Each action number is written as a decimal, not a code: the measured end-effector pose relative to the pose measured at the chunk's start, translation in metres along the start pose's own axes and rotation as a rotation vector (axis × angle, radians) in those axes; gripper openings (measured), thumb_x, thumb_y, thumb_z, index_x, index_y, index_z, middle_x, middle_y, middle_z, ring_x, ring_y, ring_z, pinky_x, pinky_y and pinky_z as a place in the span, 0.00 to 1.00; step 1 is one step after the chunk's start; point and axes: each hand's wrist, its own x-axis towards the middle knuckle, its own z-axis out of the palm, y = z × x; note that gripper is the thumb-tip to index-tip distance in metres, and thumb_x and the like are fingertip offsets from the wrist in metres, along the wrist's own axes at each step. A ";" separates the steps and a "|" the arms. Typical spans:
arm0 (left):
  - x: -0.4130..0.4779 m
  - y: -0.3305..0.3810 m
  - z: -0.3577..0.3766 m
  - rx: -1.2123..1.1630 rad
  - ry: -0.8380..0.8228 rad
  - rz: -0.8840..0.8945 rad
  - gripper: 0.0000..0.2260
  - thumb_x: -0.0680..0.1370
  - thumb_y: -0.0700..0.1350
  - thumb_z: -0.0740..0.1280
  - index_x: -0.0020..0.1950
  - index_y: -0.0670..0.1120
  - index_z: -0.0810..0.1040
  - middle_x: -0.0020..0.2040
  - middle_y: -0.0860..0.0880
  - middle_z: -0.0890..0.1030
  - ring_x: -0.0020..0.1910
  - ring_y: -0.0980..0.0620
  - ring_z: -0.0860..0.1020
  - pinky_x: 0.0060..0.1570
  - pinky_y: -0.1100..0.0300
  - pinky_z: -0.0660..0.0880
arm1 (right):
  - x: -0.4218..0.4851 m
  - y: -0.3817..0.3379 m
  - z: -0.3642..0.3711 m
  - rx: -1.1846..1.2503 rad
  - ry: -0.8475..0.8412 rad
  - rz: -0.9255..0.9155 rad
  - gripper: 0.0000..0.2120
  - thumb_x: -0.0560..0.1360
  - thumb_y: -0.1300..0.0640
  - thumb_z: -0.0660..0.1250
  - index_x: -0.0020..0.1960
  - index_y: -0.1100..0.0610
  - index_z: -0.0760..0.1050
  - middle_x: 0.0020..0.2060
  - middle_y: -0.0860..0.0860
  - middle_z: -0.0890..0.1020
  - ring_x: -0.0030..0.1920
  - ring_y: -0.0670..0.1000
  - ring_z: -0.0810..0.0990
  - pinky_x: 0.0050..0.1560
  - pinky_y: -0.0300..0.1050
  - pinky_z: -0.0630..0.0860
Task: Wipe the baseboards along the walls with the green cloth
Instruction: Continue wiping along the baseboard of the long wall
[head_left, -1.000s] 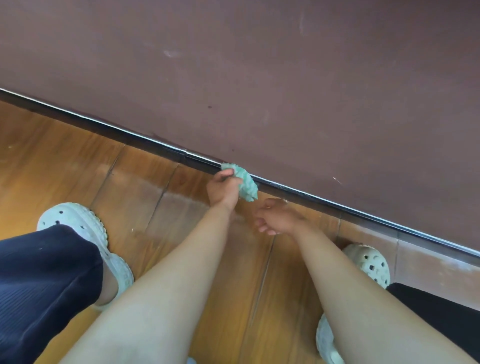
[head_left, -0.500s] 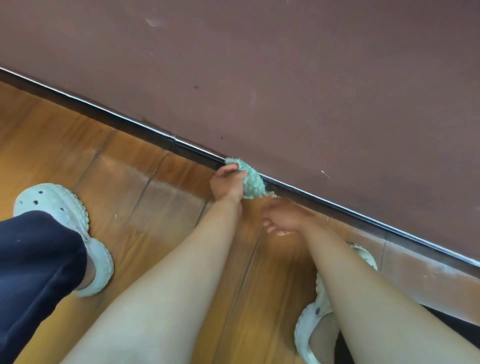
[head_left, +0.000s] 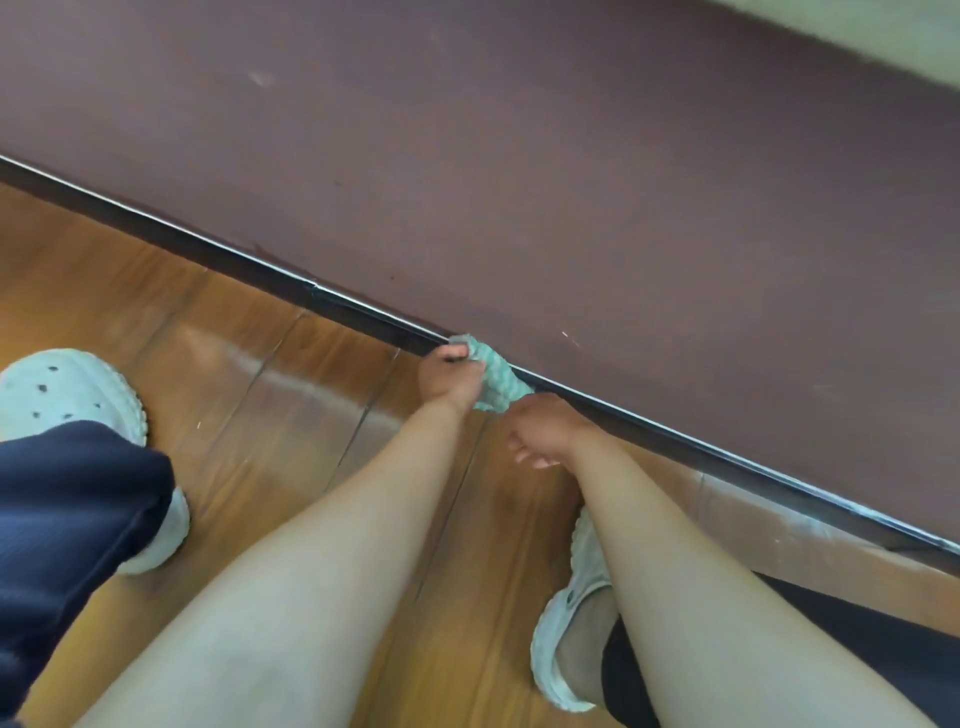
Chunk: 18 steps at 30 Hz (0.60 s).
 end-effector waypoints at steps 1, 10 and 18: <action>-0.001 0.007 -0.008 -0.032 0.045 0.008 0.11 0.72 0.30 0.70 0.44 0.46 0.78 0.47 0.44 0.81 0.47 0.47 0.80 0.55 0.50 0.79 | -0.003 0.001 0.000 0.011 0.026 0.004 0.12 0.80 0.55 0.59 0.59 0.58 0.76 0.40 0.53 0.81 0.36 0.51 0.80 0.37 0.40 0.74; -0.059 0.087 -0.086 -0.029 0.173 0.073 0.10 0.76 0.34 0.67 0.46 0.50 0.76 0.53 0.44 0.81 0.52 0.42 0.82 0.59 0.47 0.80 | -0.060 -0.043 0.011 -0.087 0.074 -0.250 0.11 0.74 0.61 0.57 0.46 0.60 0.78 0.38 0.60 0.83 0.38 0.59 0.84 0.30 0.41 0.73; -0.089 0.076 -0.076 -0.033 0.068 0.080 0.07 0.71 0.37 0.67 0.44 0.49 0.78 0.51 0.44 0.84 0.51 0.41 0.83 0.57 0.44 0.81 | -0.082 -0.015 0.007 -0.043 0.213 -0.304 0.04 0.72 0.55 0.62 0.42 0.53 0.76 0.32 0.53 0.74 0.31 0.53 0.72 0.35 0.46 0.72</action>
